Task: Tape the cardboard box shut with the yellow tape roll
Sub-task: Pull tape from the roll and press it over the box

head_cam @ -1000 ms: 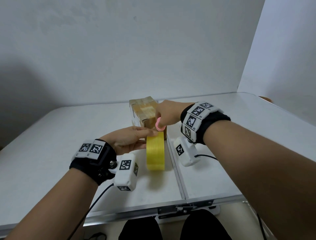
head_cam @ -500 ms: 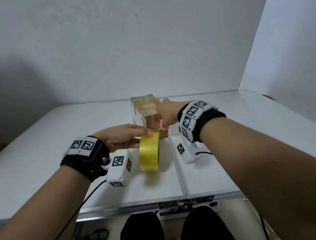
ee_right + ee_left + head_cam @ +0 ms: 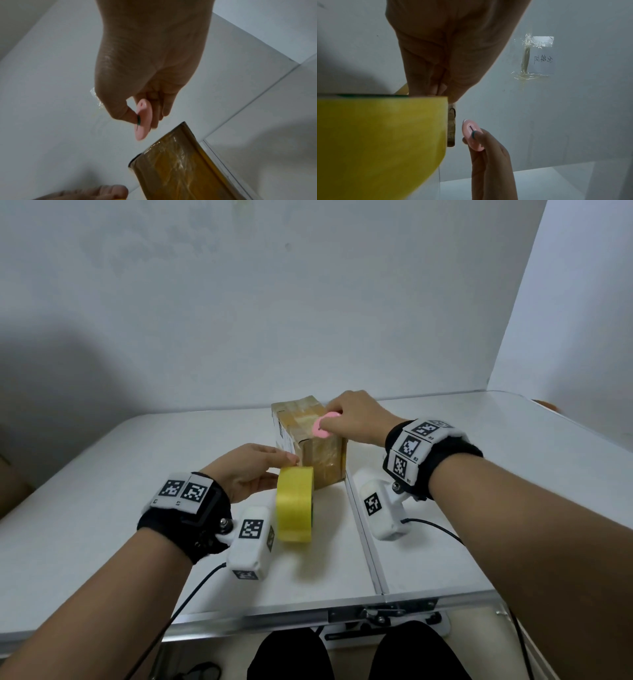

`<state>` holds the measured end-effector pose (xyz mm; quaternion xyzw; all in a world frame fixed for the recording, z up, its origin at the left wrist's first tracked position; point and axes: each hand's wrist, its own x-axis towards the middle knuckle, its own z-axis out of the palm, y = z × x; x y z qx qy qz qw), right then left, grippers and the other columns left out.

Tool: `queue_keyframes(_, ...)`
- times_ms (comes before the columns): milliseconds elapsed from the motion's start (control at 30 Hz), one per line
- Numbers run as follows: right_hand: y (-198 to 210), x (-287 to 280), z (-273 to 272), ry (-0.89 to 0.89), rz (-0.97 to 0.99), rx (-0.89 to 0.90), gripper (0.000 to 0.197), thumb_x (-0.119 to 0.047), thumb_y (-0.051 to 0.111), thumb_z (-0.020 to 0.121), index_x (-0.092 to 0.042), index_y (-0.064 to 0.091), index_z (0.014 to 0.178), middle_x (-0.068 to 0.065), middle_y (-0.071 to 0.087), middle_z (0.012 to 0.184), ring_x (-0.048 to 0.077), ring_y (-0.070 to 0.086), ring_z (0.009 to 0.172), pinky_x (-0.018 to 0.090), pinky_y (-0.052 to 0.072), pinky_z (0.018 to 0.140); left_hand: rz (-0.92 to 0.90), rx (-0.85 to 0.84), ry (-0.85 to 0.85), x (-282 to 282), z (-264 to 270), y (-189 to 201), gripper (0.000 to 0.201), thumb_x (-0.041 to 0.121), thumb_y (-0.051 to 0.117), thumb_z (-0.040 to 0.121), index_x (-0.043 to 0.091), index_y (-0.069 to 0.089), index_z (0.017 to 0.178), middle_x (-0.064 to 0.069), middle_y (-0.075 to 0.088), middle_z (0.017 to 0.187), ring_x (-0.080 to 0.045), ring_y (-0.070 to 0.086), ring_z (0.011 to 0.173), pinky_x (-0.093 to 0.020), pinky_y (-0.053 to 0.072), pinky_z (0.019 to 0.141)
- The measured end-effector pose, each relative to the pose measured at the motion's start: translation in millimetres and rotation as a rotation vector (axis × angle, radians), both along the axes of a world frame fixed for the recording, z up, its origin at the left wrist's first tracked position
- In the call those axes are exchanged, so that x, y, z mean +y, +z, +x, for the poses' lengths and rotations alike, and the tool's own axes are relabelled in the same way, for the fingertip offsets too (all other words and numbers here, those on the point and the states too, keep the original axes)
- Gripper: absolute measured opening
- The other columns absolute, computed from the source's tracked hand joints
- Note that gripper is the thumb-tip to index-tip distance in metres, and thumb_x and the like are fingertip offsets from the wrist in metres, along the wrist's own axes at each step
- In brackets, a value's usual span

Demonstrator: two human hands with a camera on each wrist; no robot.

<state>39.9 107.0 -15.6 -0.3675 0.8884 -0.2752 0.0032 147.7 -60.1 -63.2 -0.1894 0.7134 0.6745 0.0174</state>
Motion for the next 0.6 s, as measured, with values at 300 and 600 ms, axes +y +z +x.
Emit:
queue_keyframes(300,-10.2,-16.4,-16.3,-0.106,-0.239,0.005,0.031,-0.02,0.052,0.085,0.004,0.071,0.088,0.02,0.07,0.085,0.027,0.053,0.071,0.027,0.033,0.06,-0.247,0.125,0.122,-27.3,-5.4,6.4,0.017,0.01,0.068,0.086,0.015,0.07,0.102,-0.001,0.066,0.082,-0.011,0.063,0.065,-0.018,0.051,0.055)
queue_keyframes(600,-16.7,-37.0,-26.2,-0.102,-0.212,-0.145,0.036,-0.026,0.051,0.093,-0.014,0.063,0.124,0.01,0.067,0.122,0.019,0.059,0.099,0.025,0.042,0.082,-0.599,0.095,0.068,-32.5,-21.2,13.8,0.032,0.041,0.046,0.098,0.027,0.065,0.119,-0.001,0.061,0.105,-0.015,0.055,0.094,-0.024,0.044,0.076)
